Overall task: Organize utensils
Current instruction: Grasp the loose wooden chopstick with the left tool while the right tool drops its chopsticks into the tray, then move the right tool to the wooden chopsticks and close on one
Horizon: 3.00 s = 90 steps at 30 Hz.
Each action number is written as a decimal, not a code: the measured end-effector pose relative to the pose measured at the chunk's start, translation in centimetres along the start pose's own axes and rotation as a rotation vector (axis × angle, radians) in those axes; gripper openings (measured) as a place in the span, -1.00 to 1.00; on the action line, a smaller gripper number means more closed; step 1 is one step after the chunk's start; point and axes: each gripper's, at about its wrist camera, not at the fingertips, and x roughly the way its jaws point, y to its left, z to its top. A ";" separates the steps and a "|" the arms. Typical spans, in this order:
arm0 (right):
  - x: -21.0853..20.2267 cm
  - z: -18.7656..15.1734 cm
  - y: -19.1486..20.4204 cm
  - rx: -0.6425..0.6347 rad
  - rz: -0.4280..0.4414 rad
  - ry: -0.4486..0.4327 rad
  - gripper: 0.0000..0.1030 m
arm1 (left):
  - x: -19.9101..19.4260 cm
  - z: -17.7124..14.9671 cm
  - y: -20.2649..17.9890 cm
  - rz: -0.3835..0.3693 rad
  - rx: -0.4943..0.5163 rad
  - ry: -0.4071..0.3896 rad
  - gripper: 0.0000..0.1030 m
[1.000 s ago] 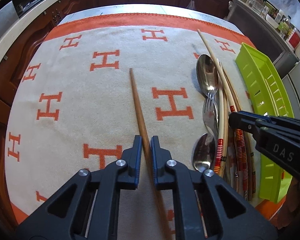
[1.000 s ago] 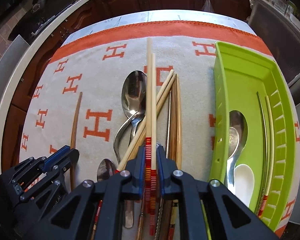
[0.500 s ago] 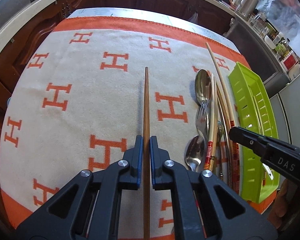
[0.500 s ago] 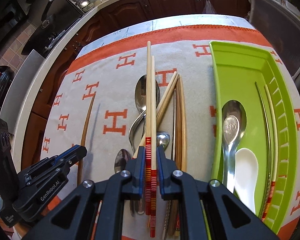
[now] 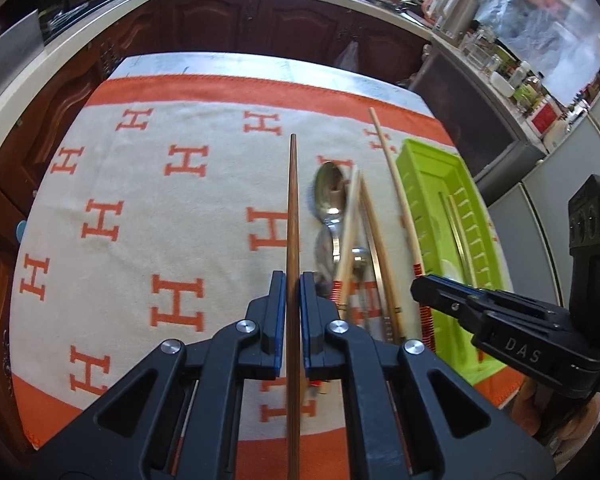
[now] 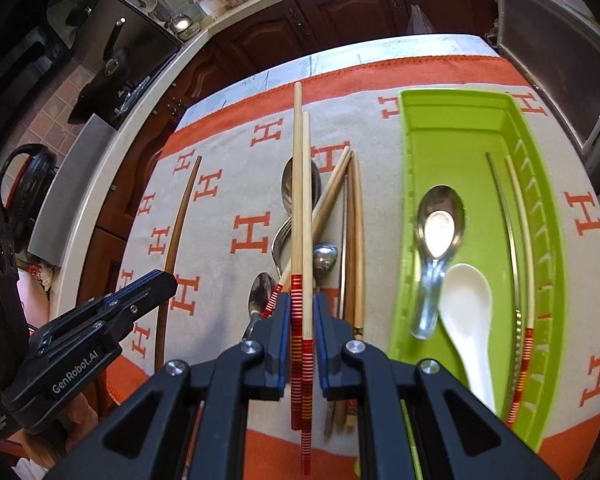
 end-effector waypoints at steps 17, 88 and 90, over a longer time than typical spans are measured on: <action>-4.4 -1.0 -9.1 0.162 -0.064 0.021 -0.79 | 1.2 2.3 -15.2 -0.174 0.154 0.084 -0.92; -4.7 -4.5 -2.4 0.044 -0.150 0.017 -0.65 | -2.9 -3.8 -2.1 0.181 0.091 -0.002 -0.31; -4.3 -4.4 -2.0 0.038 -0.152 0.027 -0.65 | -2.8 -3.7 -1.5 0.184 0.083 -0.003 -0.31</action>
